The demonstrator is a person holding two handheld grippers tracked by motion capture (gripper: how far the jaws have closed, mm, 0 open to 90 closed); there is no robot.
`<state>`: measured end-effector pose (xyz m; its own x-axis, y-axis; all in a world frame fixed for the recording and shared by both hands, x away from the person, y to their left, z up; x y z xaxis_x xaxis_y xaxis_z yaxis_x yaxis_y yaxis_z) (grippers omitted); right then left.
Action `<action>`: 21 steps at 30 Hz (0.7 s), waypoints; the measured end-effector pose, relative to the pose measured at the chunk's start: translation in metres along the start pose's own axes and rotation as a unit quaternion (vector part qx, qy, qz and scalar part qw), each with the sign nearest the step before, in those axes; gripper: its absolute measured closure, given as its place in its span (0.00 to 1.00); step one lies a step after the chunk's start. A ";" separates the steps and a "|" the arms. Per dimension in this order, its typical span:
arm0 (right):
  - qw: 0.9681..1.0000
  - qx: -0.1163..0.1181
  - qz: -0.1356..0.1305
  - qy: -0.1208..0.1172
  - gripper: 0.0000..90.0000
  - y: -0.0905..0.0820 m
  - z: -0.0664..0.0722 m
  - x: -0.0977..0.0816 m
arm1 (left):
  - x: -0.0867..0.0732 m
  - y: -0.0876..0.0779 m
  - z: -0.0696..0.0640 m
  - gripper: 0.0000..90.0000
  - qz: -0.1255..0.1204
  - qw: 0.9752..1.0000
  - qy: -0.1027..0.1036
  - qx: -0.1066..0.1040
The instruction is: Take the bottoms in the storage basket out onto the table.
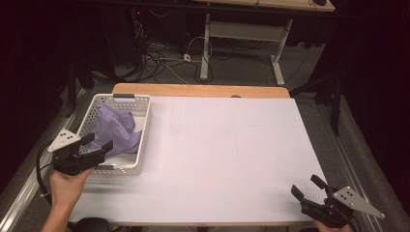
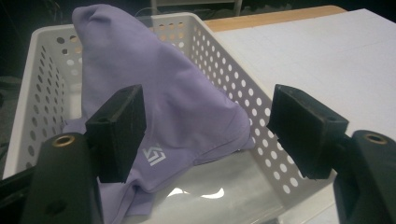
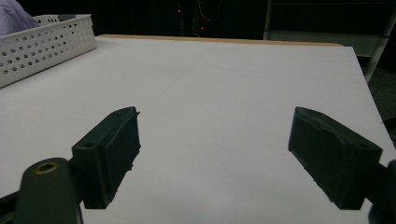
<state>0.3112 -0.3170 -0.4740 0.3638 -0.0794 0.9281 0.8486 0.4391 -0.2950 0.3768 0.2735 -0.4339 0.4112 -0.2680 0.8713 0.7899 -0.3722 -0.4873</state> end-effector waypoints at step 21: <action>1.000 0.000 0.005 -0.003 0.19 0.001 0.001 -0.001 | 0.000 0.011 0.016 0.30 0.044 0.999 -0.011 -0.017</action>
<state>0.3115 -0.3161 -0.4747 0.3696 -0.0699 0.9265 0.8447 0.4406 -0.3038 0.3927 0.2837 -0.4377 0.4887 -0.2809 0.8260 0.7345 -0.3784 -0.5633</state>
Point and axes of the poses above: each handheld gripper's, and its own axes: y roughly forward along the jaws, x roughly out of its top, z roughly to its left, the point moved 9 cm from there along y, roughly forward along the jaws, and after that the axes turned 10 degrees about y, right-handed, at the moved point
